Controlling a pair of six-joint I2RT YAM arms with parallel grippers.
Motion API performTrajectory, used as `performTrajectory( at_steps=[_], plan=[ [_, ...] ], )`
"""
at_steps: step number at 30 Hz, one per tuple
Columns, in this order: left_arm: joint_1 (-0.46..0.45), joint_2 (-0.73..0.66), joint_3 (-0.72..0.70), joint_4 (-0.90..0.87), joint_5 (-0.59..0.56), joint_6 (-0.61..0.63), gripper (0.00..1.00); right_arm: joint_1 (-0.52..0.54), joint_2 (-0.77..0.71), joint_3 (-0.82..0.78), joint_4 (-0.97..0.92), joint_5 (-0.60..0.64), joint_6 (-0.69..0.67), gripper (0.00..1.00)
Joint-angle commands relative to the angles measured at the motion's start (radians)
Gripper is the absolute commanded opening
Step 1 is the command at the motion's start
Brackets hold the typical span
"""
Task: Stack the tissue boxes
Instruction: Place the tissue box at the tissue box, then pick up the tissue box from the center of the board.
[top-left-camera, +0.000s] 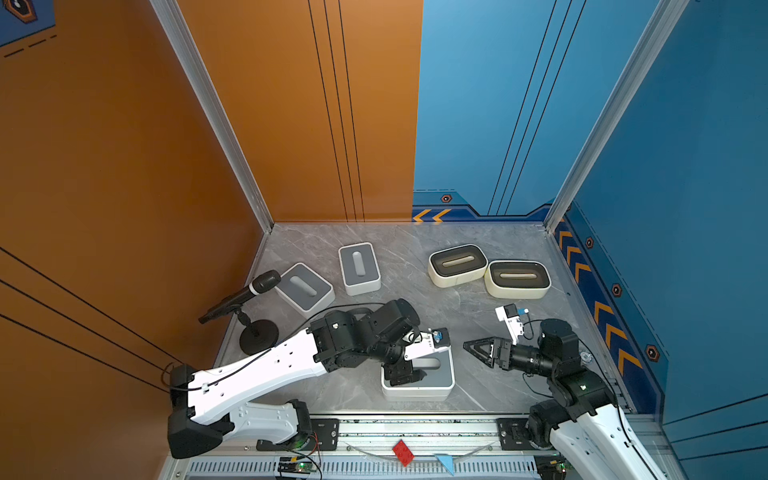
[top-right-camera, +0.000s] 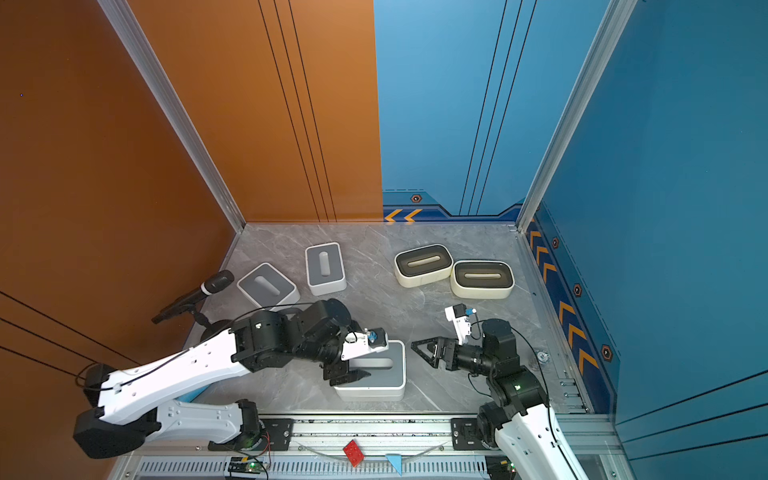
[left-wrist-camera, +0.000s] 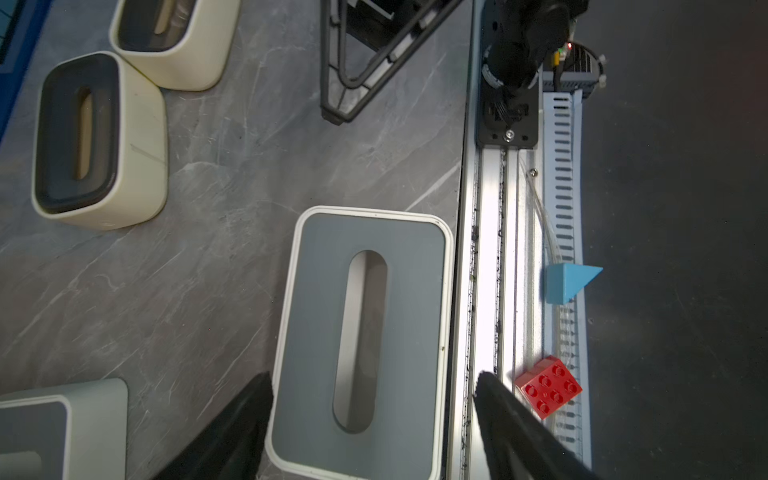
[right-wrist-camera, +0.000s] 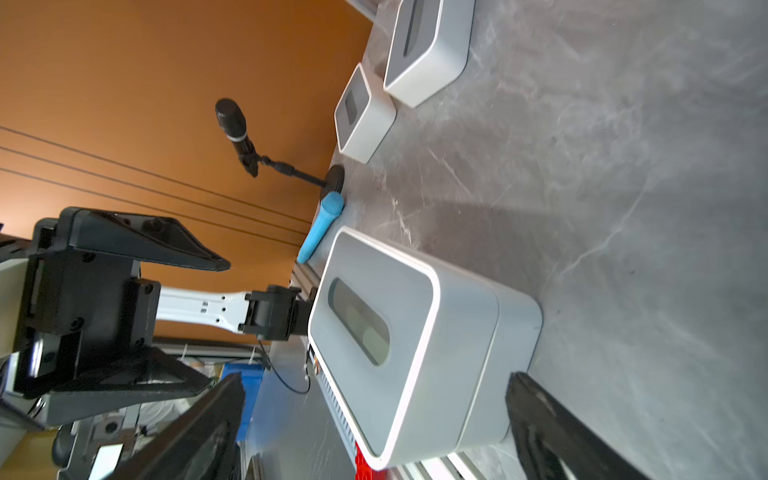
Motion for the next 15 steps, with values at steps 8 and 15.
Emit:
performTrajectory(
  at_steps=[8,15],
  plan=[
    [0.260,0.091,0.167,0.016,-0.223,-0.439,0.95,-0.160,0.269,0.136,0.221,0.365,0.037,1.00],
    [0.474,0.314,0.283,0.015,-0.370,-0.612,0.98,-0.048,0.492,0.280,0.280,0.530,-0.074,1.00]
  ],
)
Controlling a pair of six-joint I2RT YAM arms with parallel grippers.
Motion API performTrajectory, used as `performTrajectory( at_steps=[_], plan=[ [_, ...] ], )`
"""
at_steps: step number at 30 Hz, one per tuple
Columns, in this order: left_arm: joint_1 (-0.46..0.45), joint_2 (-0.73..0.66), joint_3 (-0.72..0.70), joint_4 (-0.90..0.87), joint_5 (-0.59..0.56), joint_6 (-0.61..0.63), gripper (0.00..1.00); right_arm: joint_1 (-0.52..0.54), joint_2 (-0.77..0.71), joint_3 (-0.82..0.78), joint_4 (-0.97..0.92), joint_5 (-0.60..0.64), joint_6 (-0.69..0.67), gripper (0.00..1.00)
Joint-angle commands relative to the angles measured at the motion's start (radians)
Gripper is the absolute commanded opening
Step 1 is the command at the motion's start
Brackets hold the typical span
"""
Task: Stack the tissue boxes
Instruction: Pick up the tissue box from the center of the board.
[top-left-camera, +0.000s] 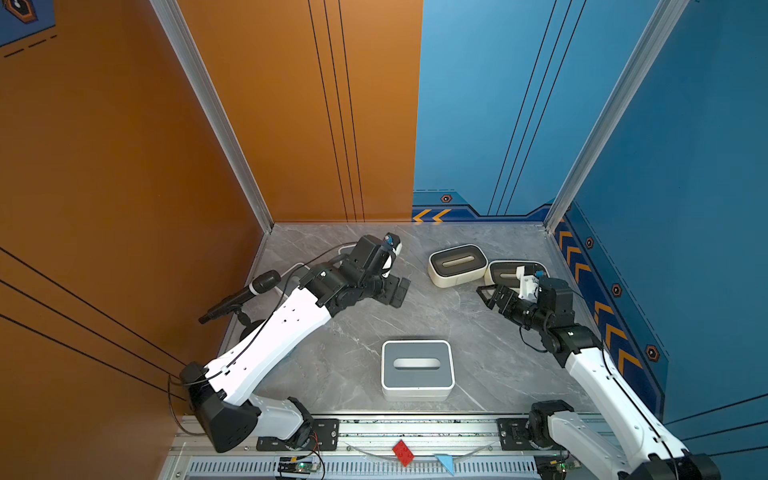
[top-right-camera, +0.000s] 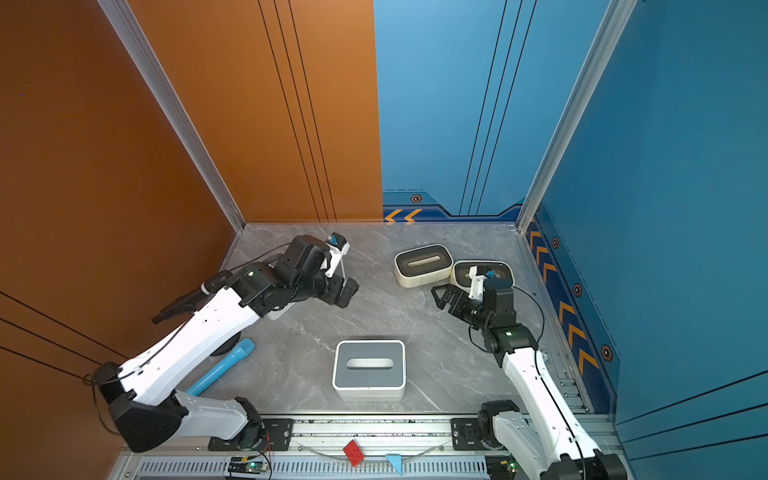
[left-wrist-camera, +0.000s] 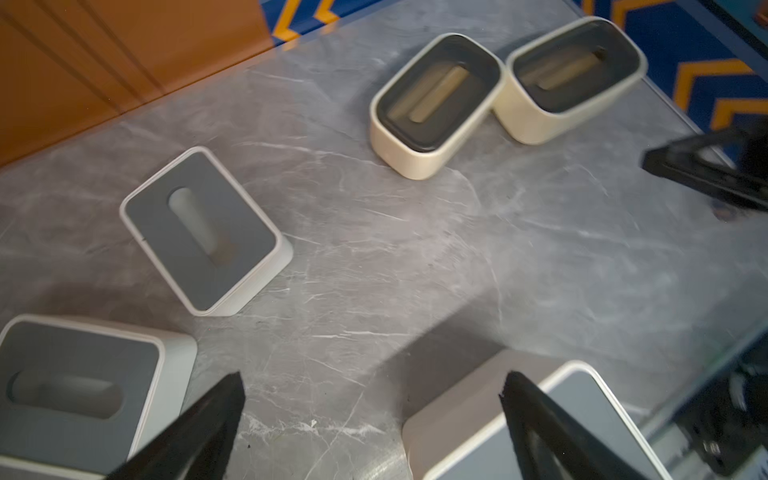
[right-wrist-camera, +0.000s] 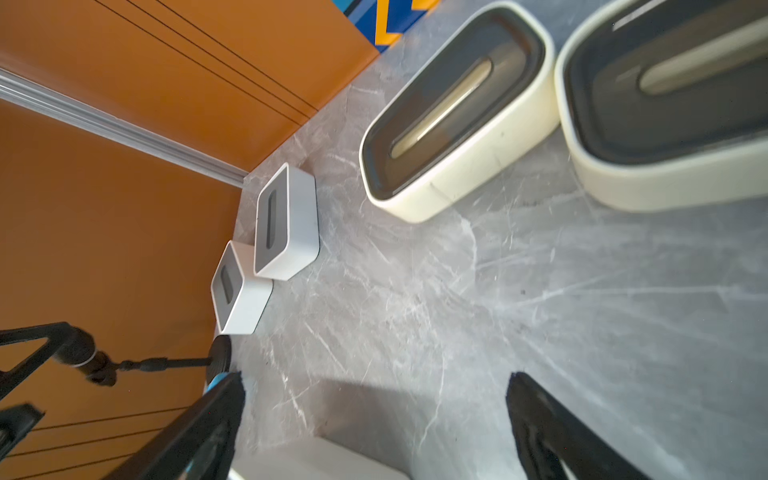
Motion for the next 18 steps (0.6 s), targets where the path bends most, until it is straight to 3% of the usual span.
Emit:
performTrajectory(
  at_steps=[1,4,7,12,14,18],
  plan=[
    [0.038,0.127,0.075,-0.009,-0.154,-0.137,0.98,0.078,0.067,0.061,0.096,0.143,-0.076,1.00],
    [0.047,0.270,0.175,-0.044,-0.310,-0.236,0.98,0.173,0.103,0.063,0.143,0.210,-0.123,1.00],
    [0.073,0.412,0.281,-0.055,-0.292,-0.233,0.98,0.252,0.130,0.024,0.244,0.270,-0.181,1.00],
    [0.143,0.607,0.418,-0.059,-0.181,-0.246,1.00,0.239,0.186,-0.073,0.461,0.148,-0.116,1.00],
    [0.170,0.666,0.456,-0.060,-0.165,-0.263,0.91,0.216,0.226,-0.099,0.543,0.087,-0.082,1.00],
    [0.194,0.736,0.501,-0.060,-0.201,-0.290,0.82,0.204,0.279,-0.111,0.634,-0.008,-0.052,1.00]
  ],
)
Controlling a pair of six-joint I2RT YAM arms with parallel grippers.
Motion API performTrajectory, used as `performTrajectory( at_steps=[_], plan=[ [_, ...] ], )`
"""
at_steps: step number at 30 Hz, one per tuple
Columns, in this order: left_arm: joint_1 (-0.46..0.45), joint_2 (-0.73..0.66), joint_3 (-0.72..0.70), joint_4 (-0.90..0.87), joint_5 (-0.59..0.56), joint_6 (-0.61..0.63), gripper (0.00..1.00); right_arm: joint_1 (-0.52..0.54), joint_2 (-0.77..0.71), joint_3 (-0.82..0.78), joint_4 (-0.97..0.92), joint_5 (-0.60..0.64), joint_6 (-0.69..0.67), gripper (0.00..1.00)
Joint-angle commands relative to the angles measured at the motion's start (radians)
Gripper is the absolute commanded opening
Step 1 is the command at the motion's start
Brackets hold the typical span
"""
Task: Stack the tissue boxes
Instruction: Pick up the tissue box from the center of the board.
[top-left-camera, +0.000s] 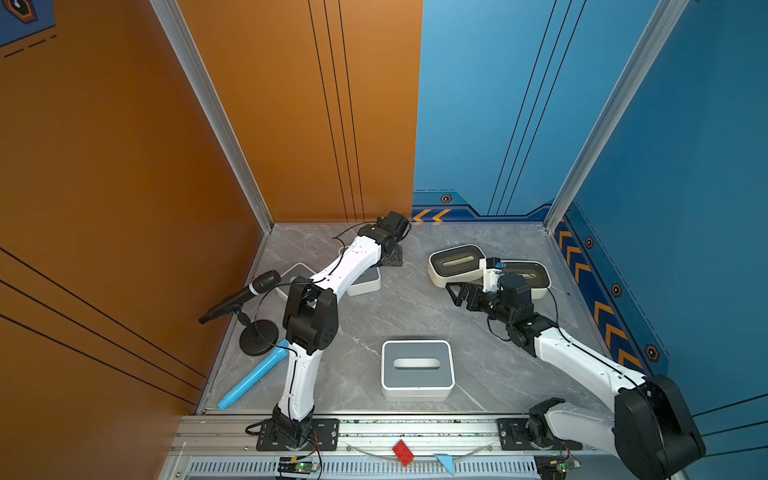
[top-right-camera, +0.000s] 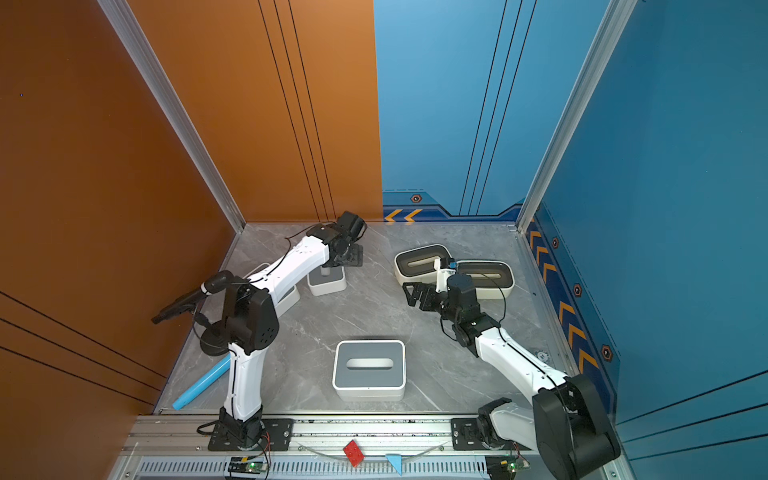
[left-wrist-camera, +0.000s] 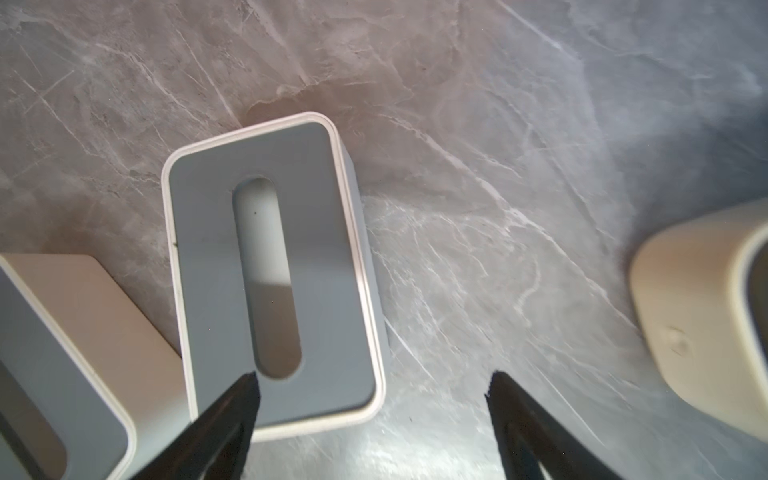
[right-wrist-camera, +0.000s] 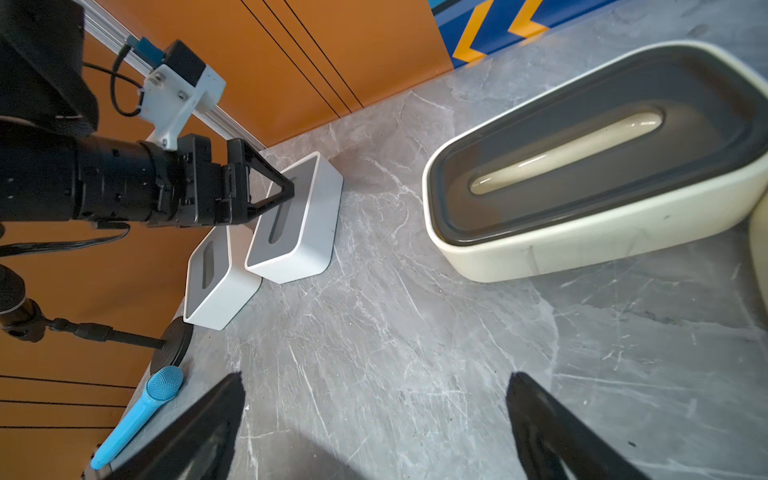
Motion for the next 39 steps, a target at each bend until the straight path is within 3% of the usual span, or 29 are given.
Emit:
performTrajectory(
  at_steps=[1,12,22,39],
  plan=[
    [0.017,0.028,0.055,-0.033,-0.020,-0.045,0.82,0.007,0.015,-0.019,0.166,-0.092,0.029,1.00],
    [0.066,0.106,0.075,-0.032,0.029,-0.084,0.72,0.067,0.105,-0.130,0.416,-0.037,0.047,1.00],
    [0.074,0.141,0.090,-0.032,0.030,-0.094,0.72,0.071,0.167,-0.101,0.409,-0.060,0.044,1.00],
    [0.074,0.180,0.096,-0.030,0.015,-0.127,0.69,0.068,0.146,-0.101,0.401,-0.068,0.027,1.00]
  ],
)
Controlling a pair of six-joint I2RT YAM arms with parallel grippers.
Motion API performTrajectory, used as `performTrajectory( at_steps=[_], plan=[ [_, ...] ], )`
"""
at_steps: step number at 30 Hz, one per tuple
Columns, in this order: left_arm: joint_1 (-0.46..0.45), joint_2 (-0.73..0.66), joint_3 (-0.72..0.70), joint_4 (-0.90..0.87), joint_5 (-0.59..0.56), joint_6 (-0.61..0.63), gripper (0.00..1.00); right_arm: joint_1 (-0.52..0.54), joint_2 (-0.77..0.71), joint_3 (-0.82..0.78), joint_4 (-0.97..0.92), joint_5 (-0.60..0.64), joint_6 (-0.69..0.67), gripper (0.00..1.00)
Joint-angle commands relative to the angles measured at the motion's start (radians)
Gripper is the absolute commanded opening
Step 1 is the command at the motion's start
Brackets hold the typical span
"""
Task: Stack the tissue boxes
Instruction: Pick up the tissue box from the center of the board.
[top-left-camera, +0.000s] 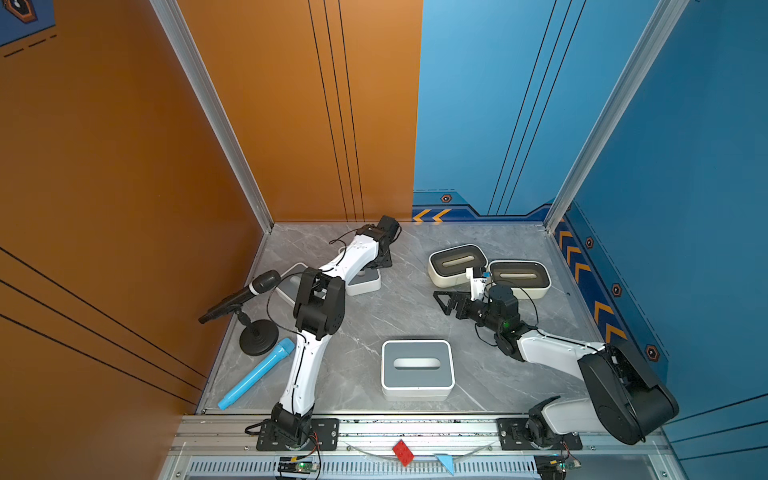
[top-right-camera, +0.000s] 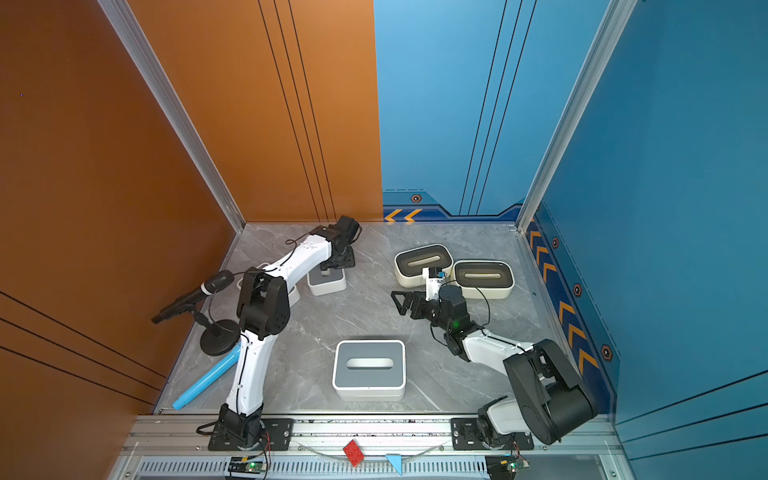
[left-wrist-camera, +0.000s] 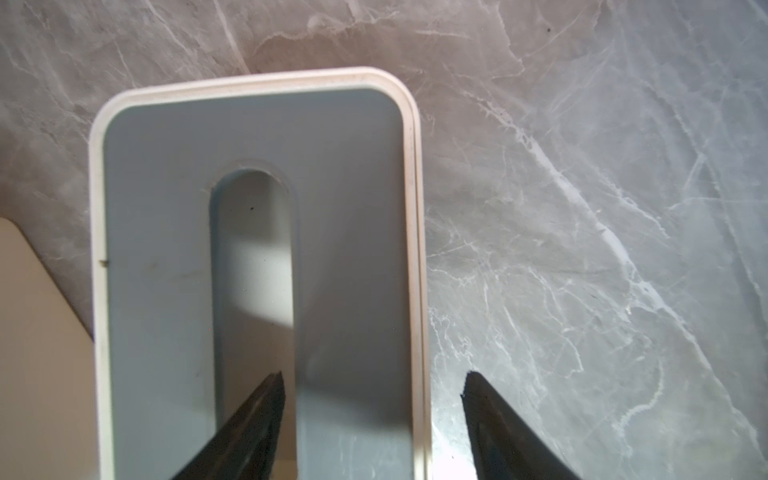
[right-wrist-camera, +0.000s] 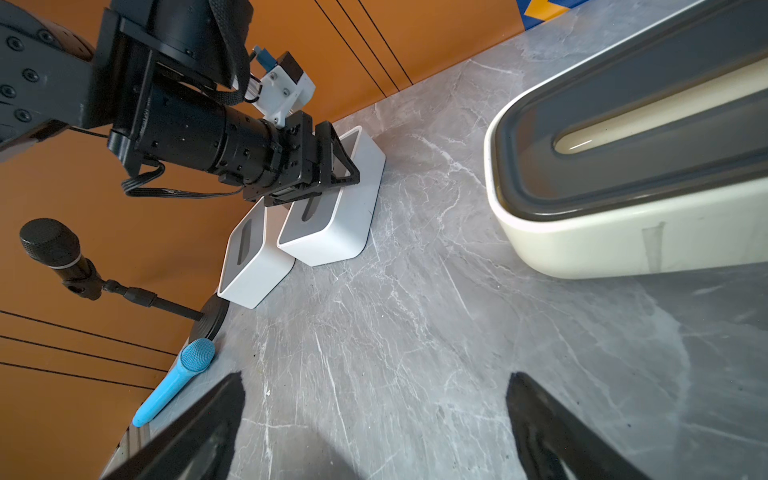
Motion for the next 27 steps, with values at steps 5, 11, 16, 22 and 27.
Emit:
performTrajectory(
  at_steps=[5,11,16,22,27],
  plan=[
    [0.009,0.019,0.036,-0.023,-0.016,-0.020,0.68,0.002,-0.014,0.017,0.020,-0.014,-0.011,1.00],
    [0.009,0.018,0.031,-0.024,-0.014,-0.026,0.63,0.000,-0.017,0.019,0.008,-0.013,-0.015,1.00],
    [0.009,0.015,0.025,-0.022,-0.015,-0.027,0.56,0.001,-0.017,0.024,0.003,-0.013,-0.020,1.00],
    [0.003,-0.001,0.018,-0.017,-0.017,-0.010,0.52,0.001,-0.013,0.024,0.003,-0.014,-0.020,1.00],
    [-0.013,-0.041,0.013,-0.011,-0.036,0.020,0.49,0.001,-0.017,0.022,0.002,-0.013,-0.022,1.00]
  ],
)
